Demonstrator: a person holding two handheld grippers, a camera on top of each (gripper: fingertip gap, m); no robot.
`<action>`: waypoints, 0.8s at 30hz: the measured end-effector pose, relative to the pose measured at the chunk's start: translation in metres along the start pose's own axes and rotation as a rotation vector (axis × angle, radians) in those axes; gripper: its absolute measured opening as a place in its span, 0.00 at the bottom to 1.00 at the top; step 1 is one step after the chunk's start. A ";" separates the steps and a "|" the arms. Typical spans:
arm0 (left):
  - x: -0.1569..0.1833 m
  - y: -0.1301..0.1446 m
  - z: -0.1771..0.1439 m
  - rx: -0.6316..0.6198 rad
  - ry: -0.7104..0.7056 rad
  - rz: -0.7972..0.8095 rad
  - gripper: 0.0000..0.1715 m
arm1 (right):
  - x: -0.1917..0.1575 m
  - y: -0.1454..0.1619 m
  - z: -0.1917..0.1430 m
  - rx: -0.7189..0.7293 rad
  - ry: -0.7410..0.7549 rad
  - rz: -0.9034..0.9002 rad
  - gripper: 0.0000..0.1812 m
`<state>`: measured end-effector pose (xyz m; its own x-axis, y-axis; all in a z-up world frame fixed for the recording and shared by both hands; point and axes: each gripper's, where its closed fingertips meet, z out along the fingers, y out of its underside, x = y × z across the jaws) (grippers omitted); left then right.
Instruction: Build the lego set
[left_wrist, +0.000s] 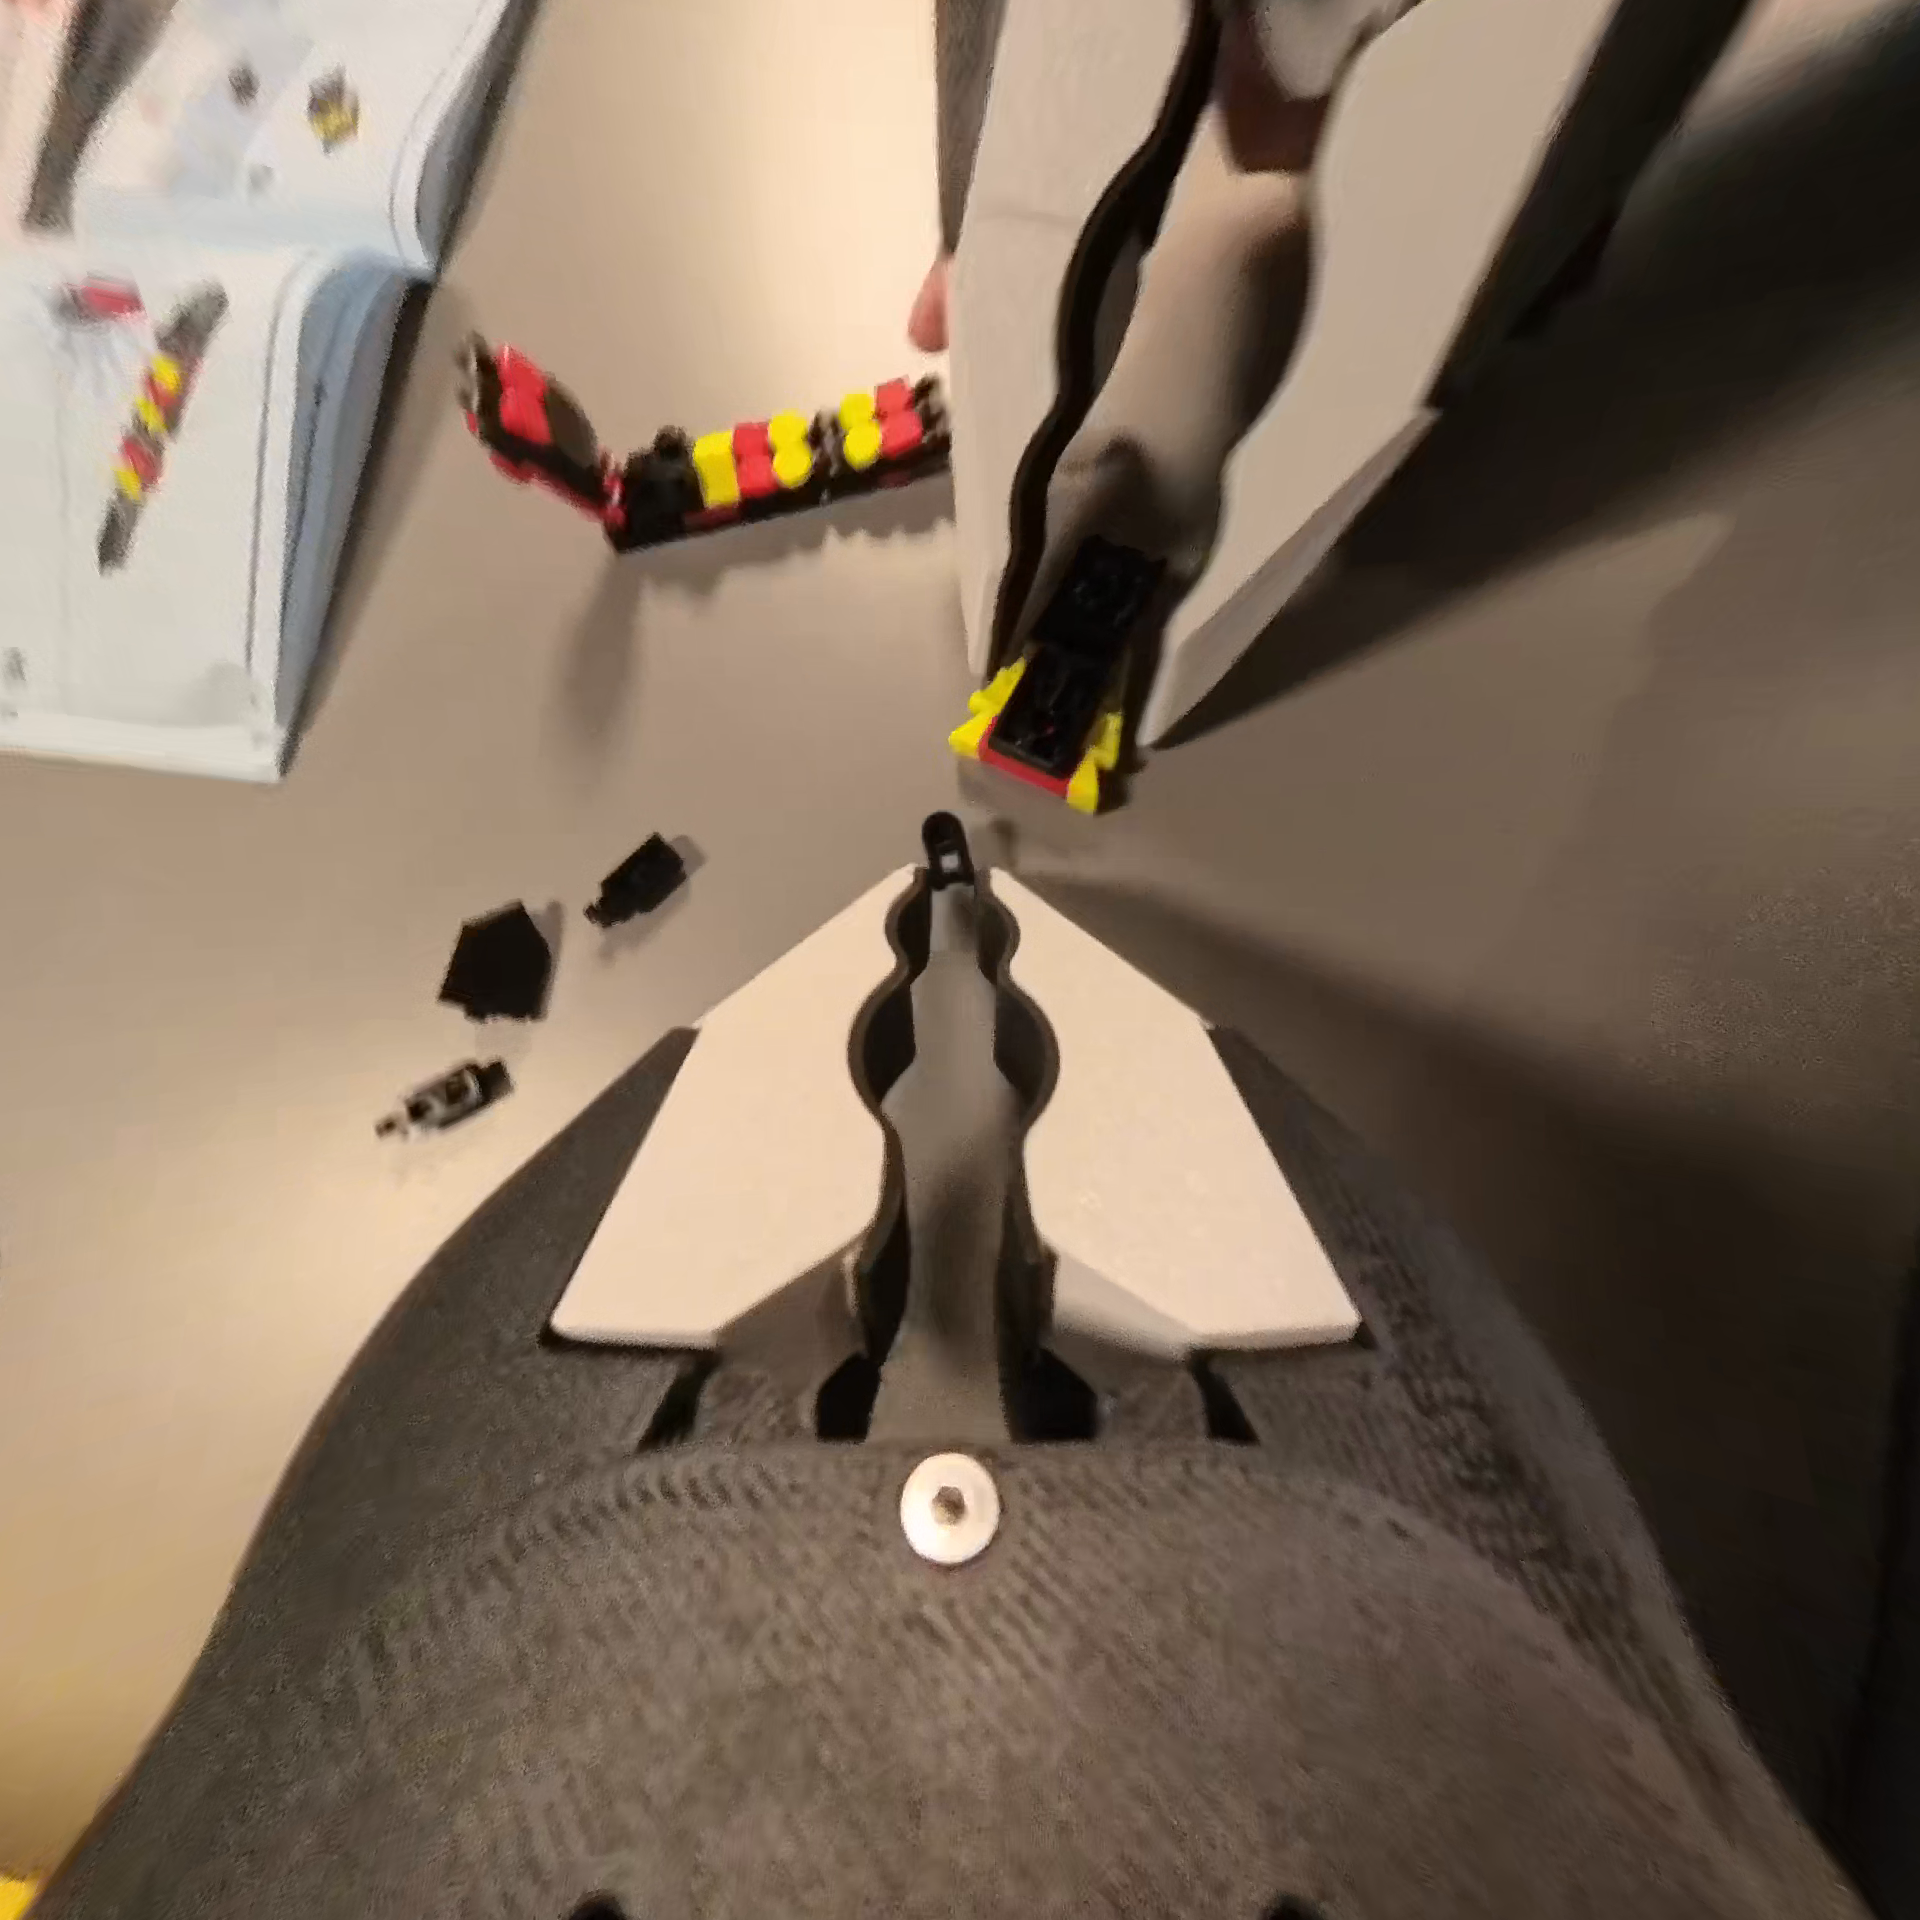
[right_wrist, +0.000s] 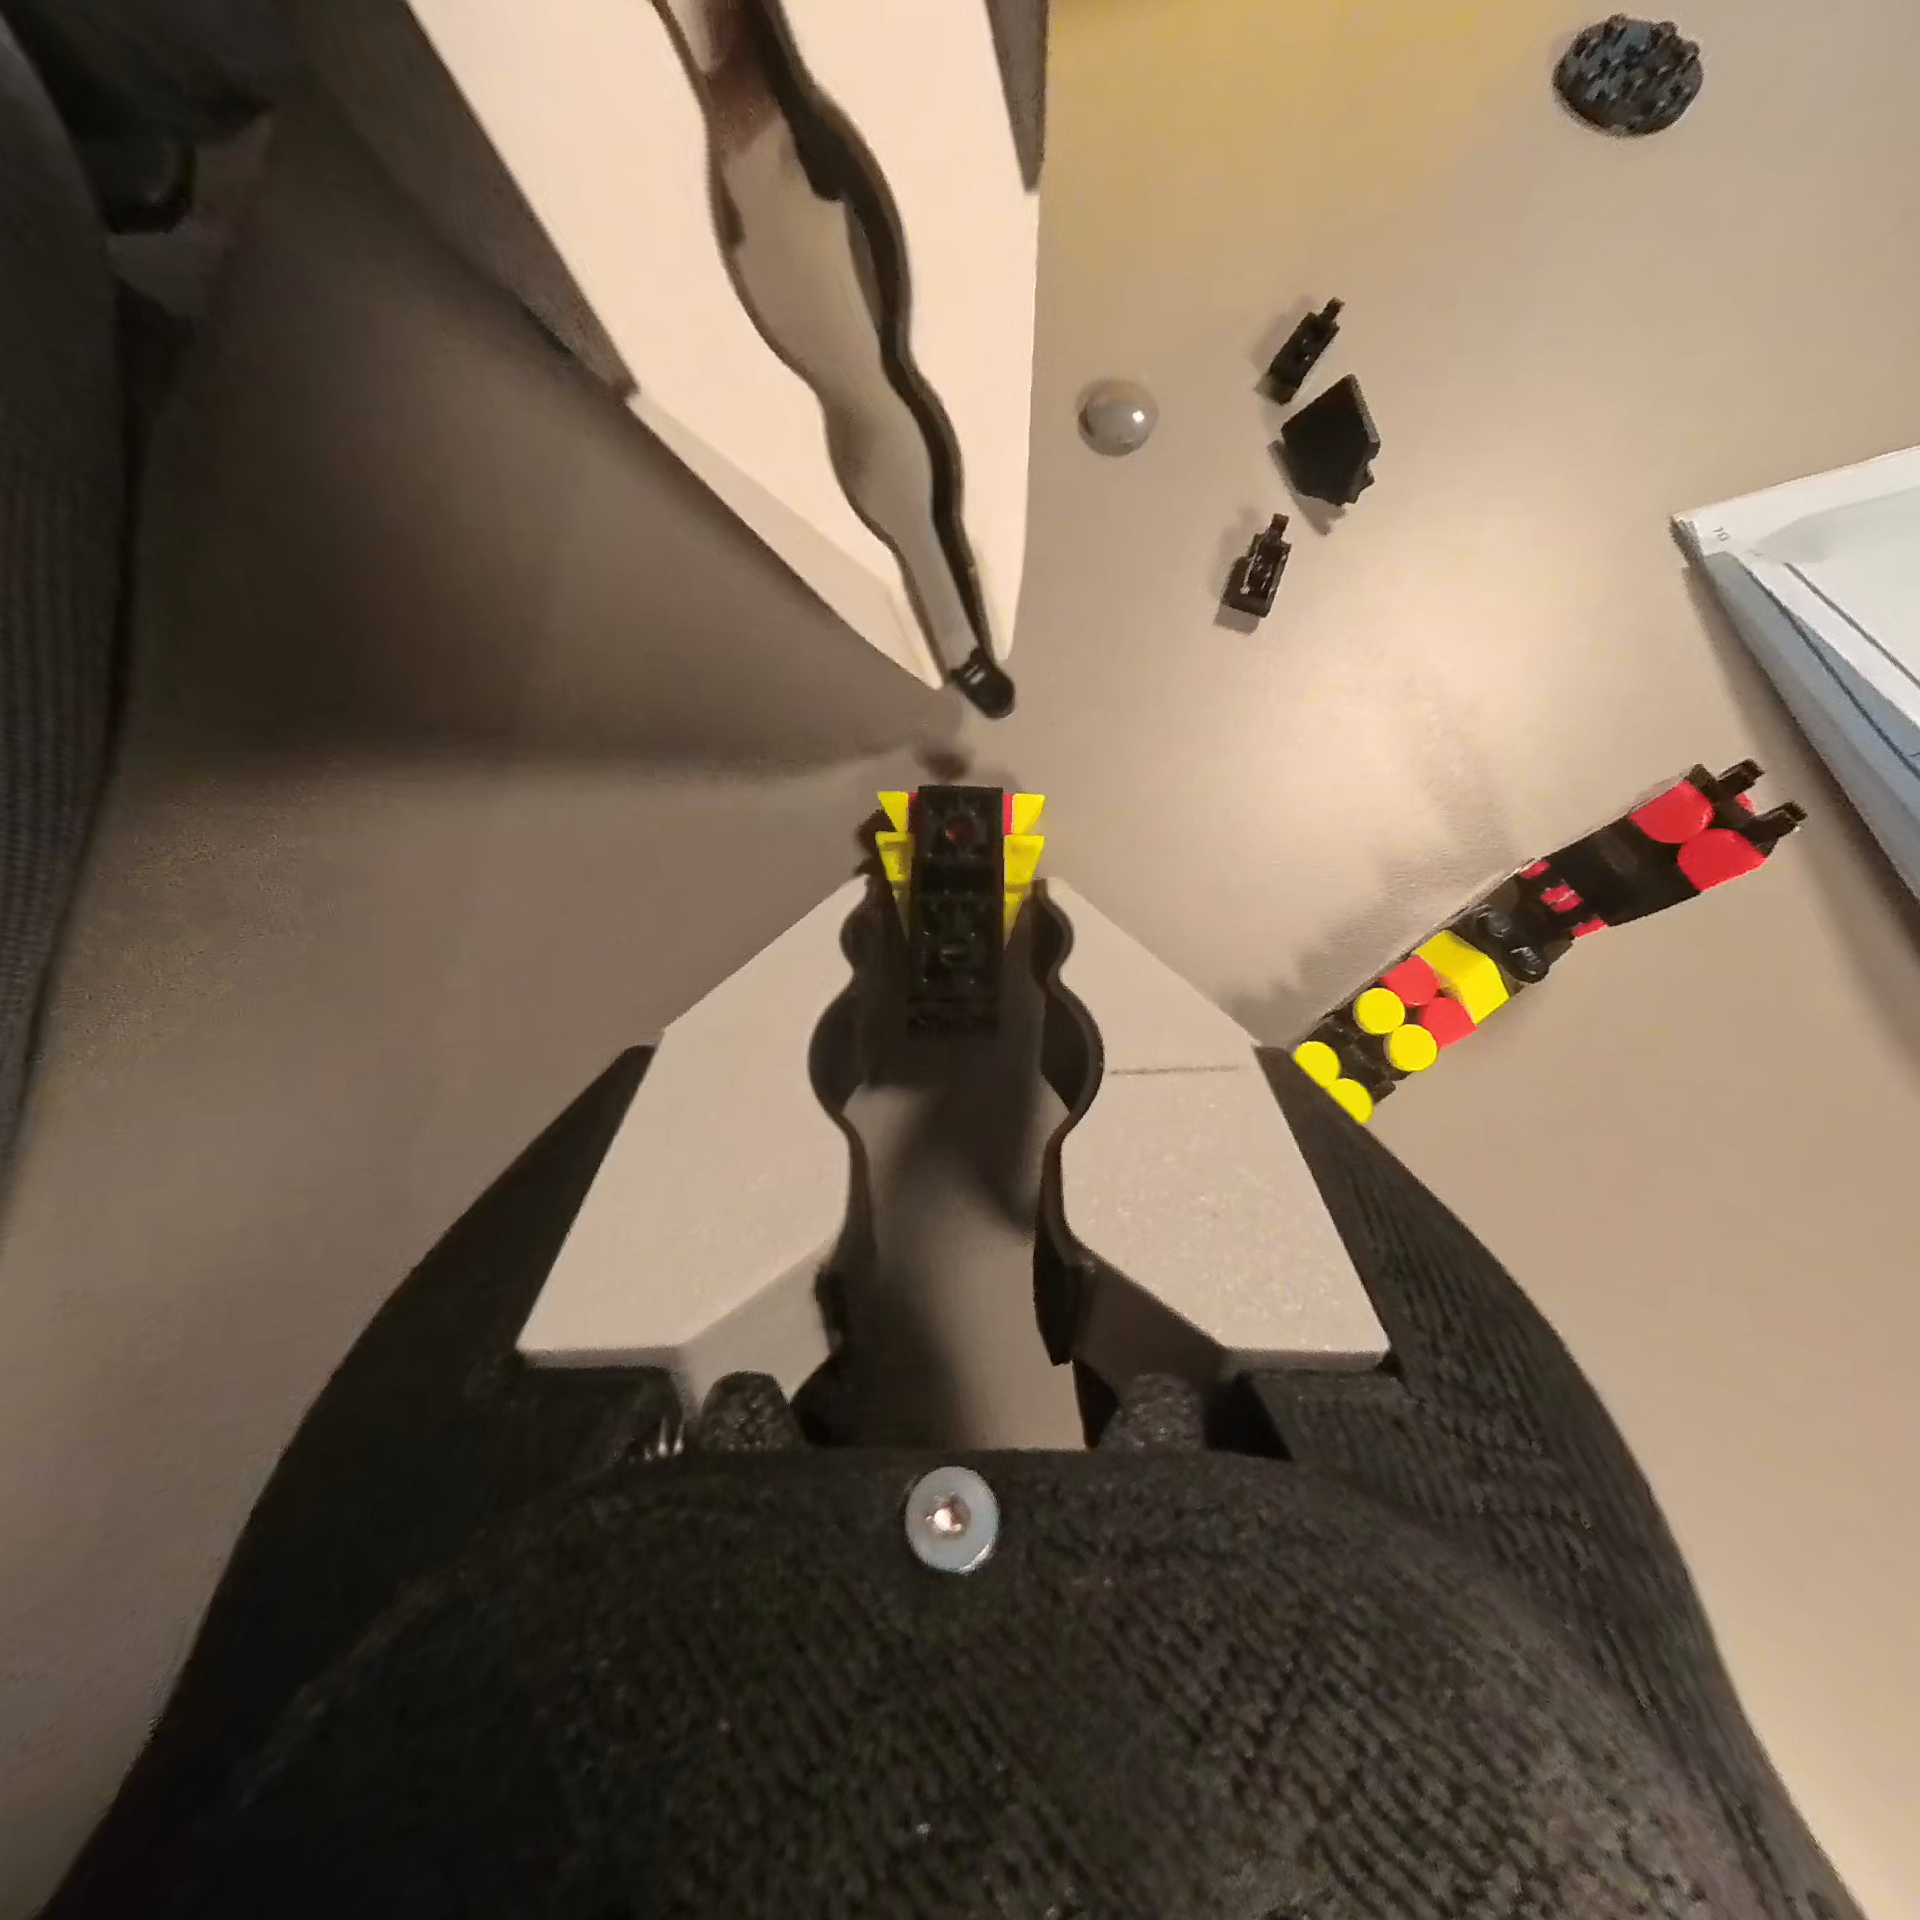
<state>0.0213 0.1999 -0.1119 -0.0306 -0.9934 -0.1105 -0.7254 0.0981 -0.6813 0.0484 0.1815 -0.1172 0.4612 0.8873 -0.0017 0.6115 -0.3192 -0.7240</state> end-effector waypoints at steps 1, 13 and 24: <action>0.002 -0.006 -0.003 0.035 0.011 0.039 0.04 | 0.000 0.000 0.000 0.001 0.001 -0.001 0.13; 0.025 -0.020 -0.004 -0.013 0.289 0.186 0.04 | -0.013 0.000 0.000 0.009 -0.074 -0.035 0.13; 0.028 -0.013 0.001 -0.056 0.311 0.187 0.04 | -0.016 0.000 0.000 0.006 -0.088 -0.042 0.12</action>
<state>0.0306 0.1708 -0.1064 -0.3676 -0.9300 0.0024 -0.7238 0.2845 -0.6286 0.0413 0.1673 -0.1168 0.3768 0.9258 -0.0320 0.6253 -0.2797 -0.7285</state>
